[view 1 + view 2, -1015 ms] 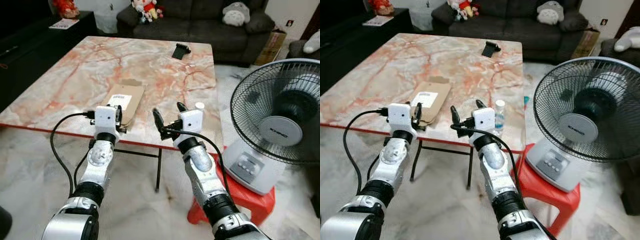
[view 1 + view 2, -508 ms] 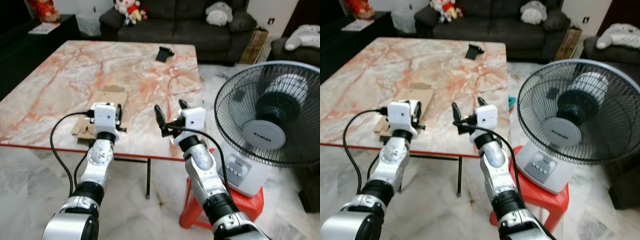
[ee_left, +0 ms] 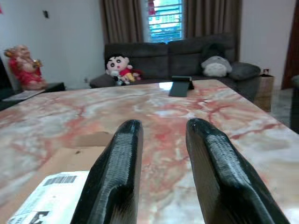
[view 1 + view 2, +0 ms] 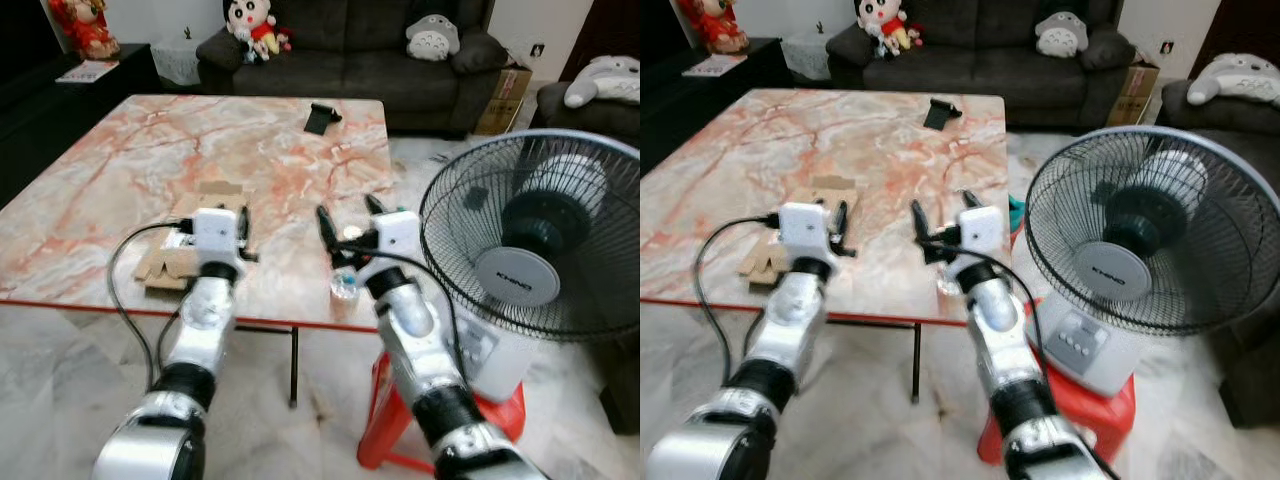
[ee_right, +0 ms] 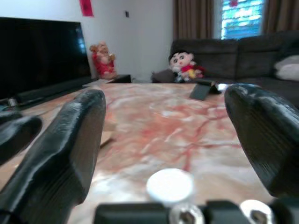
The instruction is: Picking trash to rubbish bin
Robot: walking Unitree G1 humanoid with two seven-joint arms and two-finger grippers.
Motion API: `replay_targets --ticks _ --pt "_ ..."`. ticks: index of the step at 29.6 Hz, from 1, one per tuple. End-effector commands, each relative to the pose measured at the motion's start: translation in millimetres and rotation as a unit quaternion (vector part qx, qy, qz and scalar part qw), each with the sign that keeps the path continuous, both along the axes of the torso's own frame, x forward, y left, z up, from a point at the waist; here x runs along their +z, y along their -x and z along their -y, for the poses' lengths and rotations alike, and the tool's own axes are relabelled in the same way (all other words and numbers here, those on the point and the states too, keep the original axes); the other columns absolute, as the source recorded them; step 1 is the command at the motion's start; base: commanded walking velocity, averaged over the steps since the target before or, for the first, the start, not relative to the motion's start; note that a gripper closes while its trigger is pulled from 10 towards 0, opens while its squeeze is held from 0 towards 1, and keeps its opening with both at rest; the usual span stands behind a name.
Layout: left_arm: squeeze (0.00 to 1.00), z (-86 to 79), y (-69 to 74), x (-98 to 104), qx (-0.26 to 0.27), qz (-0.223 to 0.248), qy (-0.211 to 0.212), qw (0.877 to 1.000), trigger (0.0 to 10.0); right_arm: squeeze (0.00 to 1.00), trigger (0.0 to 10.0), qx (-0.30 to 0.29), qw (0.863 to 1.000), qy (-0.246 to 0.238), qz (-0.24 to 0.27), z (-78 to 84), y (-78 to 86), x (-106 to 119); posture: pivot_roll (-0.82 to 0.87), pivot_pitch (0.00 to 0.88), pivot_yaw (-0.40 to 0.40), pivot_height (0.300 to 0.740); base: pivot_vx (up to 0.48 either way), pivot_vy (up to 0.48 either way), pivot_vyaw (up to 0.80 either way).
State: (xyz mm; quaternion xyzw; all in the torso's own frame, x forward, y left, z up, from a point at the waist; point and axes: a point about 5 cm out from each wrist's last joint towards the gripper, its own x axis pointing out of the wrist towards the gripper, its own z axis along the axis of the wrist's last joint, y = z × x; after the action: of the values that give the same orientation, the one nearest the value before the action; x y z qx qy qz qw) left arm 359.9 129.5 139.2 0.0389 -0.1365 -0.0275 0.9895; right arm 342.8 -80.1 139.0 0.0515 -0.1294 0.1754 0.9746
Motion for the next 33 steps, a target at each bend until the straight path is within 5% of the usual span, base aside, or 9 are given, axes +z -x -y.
replay_targets --ticks 1,33 --pt "0.0 -10.3 -2.3 6.7 0.012 0.011 -0.004 1.0 10.0 0.0 10.0 0.016 1.0 -0.006 0.011 -11.4 0.4 7.4 -0.04 0.002 -0.009 0.74 0.247 0.0 0.0" --pt "0.0 -10.6 -1.9 4.2 0.011 0.005 -0.007 1.0 10.0 0.0 10.0 0.016 1.0 -0.002 0.001 -11.5 1.0 2.9 -0.04 0.009 -0.009 0.74 0.244 0.0 0.0"
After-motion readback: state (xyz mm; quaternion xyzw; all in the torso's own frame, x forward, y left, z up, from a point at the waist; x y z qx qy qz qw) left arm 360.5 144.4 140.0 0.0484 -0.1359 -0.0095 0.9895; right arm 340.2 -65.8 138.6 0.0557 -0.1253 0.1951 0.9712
